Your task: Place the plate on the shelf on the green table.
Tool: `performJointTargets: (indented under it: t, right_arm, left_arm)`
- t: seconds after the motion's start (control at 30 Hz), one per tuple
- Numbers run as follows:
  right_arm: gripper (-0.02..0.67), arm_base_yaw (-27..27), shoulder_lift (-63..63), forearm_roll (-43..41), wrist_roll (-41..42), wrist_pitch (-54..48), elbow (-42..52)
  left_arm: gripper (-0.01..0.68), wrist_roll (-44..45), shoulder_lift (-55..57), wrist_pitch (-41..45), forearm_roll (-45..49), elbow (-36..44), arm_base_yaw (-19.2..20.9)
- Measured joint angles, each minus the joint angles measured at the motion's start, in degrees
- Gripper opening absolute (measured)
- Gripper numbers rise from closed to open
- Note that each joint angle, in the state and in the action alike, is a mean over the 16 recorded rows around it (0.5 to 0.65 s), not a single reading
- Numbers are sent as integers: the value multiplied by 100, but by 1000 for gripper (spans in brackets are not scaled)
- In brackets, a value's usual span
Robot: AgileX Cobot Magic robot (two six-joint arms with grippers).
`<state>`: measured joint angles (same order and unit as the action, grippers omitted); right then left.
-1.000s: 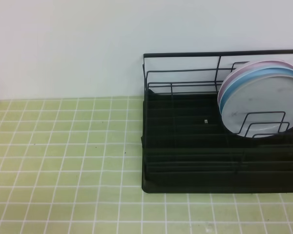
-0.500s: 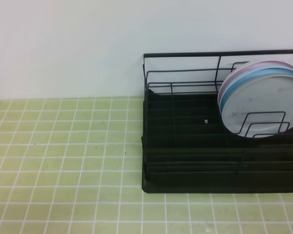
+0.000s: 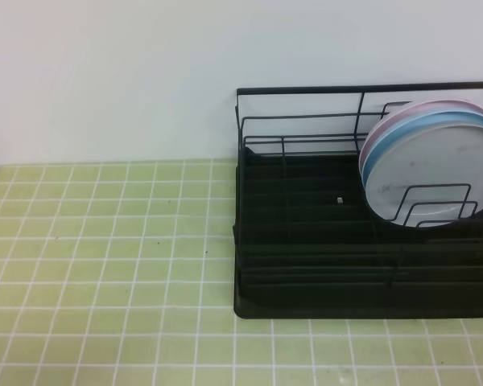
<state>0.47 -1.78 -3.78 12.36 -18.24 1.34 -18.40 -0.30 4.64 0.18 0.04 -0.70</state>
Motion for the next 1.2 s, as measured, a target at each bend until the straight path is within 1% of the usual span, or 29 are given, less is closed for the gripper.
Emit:
performJointTargets:
  t: [0.1,0.17,0.3,0.47,1.2]
  right_arm:
    - [-4,0,0,0,0,0,0]
    - [-4,0,0,0,0,0,0]
    - [-4,0,0,0,0,0,0]
    - [-4,0,0,0,0,0,0]
    - [-4,0,0,0,0,0,0]
  left_arm:
    - [-2,623,0,408,-260,0,0]
    - [-2,870,0,668,-301,0,0]
    - [-2,1094,0,1058,-294,0,0]
    - [-2,1156,0,1361,-296,0,0]
    - [-2,1164,0,1447,-323,0,0]
